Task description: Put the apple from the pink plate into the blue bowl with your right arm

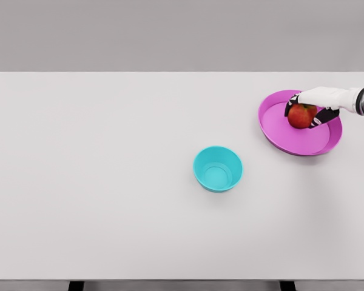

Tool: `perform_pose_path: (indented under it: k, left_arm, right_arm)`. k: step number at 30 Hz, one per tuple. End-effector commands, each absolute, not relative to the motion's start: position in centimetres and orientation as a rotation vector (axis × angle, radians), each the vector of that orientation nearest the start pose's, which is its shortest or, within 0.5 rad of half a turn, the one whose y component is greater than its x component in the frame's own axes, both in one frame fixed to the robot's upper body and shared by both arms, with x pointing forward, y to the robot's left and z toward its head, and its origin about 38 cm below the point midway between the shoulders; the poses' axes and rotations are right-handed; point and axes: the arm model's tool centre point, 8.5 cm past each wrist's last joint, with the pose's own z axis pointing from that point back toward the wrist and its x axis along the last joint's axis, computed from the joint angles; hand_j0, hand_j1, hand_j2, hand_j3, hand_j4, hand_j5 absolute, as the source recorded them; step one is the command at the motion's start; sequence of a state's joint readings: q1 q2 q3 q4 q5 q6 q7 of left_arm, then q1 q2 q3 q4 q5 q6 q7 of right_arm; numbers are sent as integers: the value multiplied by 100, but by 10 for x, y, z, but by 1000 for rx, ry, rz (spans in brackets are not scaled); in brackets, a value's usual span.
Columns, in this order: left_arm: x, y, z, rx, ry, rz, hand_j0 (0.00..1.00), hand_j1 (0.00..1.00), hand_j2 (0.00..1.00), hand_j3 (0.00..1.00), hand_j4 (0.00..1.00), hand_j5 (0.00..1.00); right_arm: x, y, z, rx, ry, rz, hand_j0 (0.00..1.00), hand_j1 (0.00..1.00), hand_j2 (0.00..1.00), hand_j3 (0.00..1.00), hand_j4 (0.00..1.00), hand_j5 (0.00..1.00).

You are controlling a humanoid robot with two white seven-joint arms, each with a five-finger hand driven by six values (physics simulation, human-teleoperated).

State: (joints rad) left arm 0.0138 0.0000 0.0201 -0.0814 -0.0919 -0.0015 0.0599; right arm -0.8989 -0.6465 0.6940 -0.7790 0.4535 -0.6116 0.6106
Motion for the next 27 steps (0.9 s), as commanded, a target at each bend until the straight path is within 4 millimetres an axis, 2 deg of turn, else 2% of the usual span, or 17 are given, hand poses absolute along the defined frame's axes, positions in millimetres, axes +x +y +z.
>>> perform_pose_path:
  k: [1, 5, 14, 18, 20, 22, 27]
  left_arm:
    - [20, 277, -262, 151, -68, -73, 100, 100, 100, 100, 100, 100]
    - [20, 277, -262, 151, -68, -73, 100, 100, 100, 100, 100, 100]
    - [20, 277, -262, 151, -68, -73, 100, 100, 100, 100, 100, 100]
    - [19, 277, -262, 151, -66, -73, 100, 100, 100, 100, 100, 100]
    - [20, 277, -262, 151, -68, -73, 100, 100, 100, 100, 100, 100]
    - [20, 277, -262, 151, -68, -73, 100, 100, 100, 100, 100, 100]
    - [20, 277, -262, 151, -68, -73, 100, 100, 100, 100, 100, 100]
  right_arm:
    - [516, -381, 180, -423, -1058, 1838, 50, 50, 50, 50, 50, 50]
    - [519, -377, 194, -446, -1086, 1850, 50, 50, 50, 50, 50, 50]
    - [514, -350, 238, -509, -1233, 1928, 50, 50, 50, 50, 50, 50]
    - [507, -320, 252, -514, -1308, 2012, 50, 50, 50, 50, 50, 50]
    - [494, -297, 255, -500, -1361, 2080, 50, 50, 50, 50, 50, 50]
    - [484, -282, 260, -498, -1398, 2130, 50, 50, 50, 50, 50, 50]
    - [469, -263, 272, -506, -1454, 2199, 50, 50, 50, 50, 50, 50]
